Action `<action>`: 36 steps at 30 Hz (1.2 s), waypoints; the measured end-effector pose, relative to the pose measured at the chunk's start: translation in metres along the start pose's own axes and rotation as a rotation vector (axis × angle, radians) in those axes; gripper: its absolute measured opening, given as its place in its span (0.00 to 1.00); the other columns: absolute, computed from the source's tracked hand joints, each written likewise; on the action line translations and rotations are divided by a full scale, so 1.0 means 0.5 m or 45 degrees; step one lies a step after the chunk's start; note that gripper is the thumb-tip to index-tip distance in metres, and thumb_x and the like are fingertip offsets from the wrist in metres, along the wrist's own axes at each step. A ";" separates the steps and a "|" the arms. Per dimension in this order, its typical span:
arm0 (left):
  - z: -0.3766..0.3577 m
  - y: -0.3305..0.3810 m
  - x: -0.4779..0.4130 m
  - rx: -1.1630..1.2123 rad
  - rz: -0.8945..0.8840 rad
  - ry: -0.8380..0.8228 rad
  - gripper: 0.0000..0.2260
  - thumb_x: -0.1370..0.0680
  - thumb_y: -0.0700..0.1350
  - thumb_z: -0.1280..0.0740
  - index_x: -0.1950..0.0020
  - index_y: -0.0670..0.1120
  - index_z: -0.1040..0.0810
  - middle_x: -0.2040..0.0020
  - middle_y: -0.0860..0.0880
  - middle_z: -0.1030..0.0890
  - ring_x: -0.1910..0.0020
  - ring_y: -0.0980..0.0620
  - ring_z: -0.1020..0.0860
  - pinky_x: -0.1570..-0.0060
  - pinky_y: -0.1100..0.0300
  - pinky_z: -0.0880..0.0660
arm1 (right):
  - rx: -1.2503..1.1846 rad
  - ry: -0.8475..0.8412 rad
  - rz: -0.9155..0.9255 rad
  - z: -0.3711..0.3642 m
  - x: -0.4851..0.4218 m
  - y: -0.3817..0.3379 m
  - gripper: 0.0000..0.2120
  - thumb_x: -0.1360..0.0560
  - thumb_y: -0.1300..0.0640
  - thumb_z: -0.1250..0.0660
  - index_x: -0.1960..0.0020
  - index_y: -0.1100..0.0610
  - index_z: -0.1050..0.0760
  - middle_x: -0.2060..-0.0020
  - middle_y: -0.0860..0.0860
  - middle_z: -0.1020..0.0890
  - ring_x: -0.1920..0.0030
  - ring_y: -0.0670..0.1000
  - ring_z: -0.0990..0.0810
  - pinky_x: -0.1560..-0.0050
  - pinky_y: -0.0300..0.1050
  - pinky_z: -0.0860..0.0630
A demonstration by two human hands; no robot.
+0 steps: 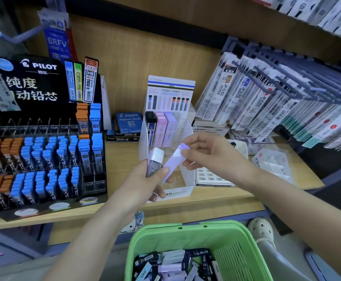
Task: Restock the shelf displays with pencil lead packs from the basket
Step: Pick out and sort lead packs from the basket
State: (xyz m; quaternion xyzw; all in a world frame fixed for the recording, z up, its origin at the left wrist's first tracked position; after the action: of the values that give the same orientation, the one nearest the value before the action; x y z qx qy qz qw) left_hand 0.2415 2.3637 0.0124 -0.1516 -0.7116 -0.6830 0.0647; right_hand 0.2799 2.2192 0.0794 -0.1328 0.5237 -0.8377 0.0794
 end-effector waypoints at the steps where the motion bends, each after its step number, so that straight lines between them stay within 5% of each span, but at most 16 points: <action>1: -0.002 -0.001 -0.002 -0.042 -0.013 0.006 0.07 0.20 0.44 0.38 0.43 0.44 0.26 0.55 0.45 0.18 0.77 0.58 0.29 0.75 0.67 0.32 | 0.051 -0.019 0.014 0.000 0.004 0.001 0.03 0.26 0.63 0.32 0.52 0.60 0.23 0.63 0.53 0.20 0.67 0.45 0.19 0.62 0.37 0.21; 5: -0.004 -0.006 -0.007 -0.154 -0.024 0.070 0.09 0.20 0.46 0.38 0.46 0.41 0.27 0.71 0.48 0.29 0.78 0.58 0.33 0.75 0.68 0.34 | 0.201 0.054 0.094 0.018 0.006 0.003 0.02 0.26 0.63 0.32 0.55 0.60 0.21 0.65 0.53 0.18 0.66 0.45 0.19 0.59 0.39 0.20; 8: 0.004 -0.003 -0.012 -0.170 -0.006 0.183 0.09 0.19 0.48 0.41 0.49 0.43 0.28 0.68 0.50 0.30 0.72 0.55 0.33 0.70 0.65 0.34 | 0.362 0.351 0.193 0.063 -0.019 0.004 0.02 0.25 0.60 0.33 0.56 0.56 0.22 0.62 0.54 0.17 0.61 0.50 0.18 0.53 0.46 0.20; 13: 0.004 -0.005 -0.028 0.037 0.120 0.265 0.04 0.19 0.44 0.42 0.54 0.48 0.32 0.61 0.49 0.26 0.74 0.53 0.33 0.72 0.61 0.35 | 0.587 0.632 0.364 0.106 -0.083 -0.008 0.03 0.24 0.59 0.34 0.53 0.57 0.22 0.60 0.52 0.18 0.62 0.45 0.23 0.60 0.29 0.29; 18: 0.002 -0.005 -0.038 0.136 0.093 0.288 0.04 0.18 0.42 0.43 0.52 0.48 0.31 0.65 0.49 0.24 0.77 0.52 0.32 0.78 0.62 0.35 | 0.830 0.560 0.437 0.092 -0.151 -0.009 0.05 0.23 0.60 0.35 0.53 0.60 0.22 0.58 0.55 0.19 0.57 0.54 0.22 0.52 0.50 0.24; 26: 0.001 0.002 -0.035 0.110 0.057 0.266 0.06 0.18 0.42 0.43 0.54 0.49 0.31 0.63 0.49 0.24 0.74 0.52 0.31 0.76 0.63 0.33 | 1.182 0.292 0.323 0.072 -0.207 0.008 0.09 0.23 0.61 0.36 0.44 0.59 0.25 0.52 0.55 0.19 0.51 0.58 0.22 0.52 0.49 0.25; 36: 0.006 0.009 -0.029 0.155 0.021 0.239 0.04 0.18 0.43 0.43 0.51 0.50 0.30 0.60 0.49 0.22 0.73 0.53 0.29 0.76 0.65 0.29 | 1.195 0.407 0.460 0.062 -0.216 0.004 0.10 0.26 0.62 0.31 0.46 0.61 0.27 0.48 0.55 0.25 0.53 0.55 0.24 0.55 0.48 0.27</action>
State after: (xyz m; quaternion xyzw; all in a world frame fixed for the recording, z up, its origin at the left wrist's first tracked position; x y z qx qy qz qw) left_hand 0.2570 2.3650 0.0124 -0.0887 -0.7412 -0.6492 0.1457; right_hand 0.3920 2.2213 0.0756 0.1387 0.1122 -0.9649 0.1927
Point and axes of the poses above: each hand's wrist, its own x-axis away from the middle knuckle, its own z-axis out of the back of the hand, y = z × x, the point moved 4 cm from there along -x, towards the middle knuckle
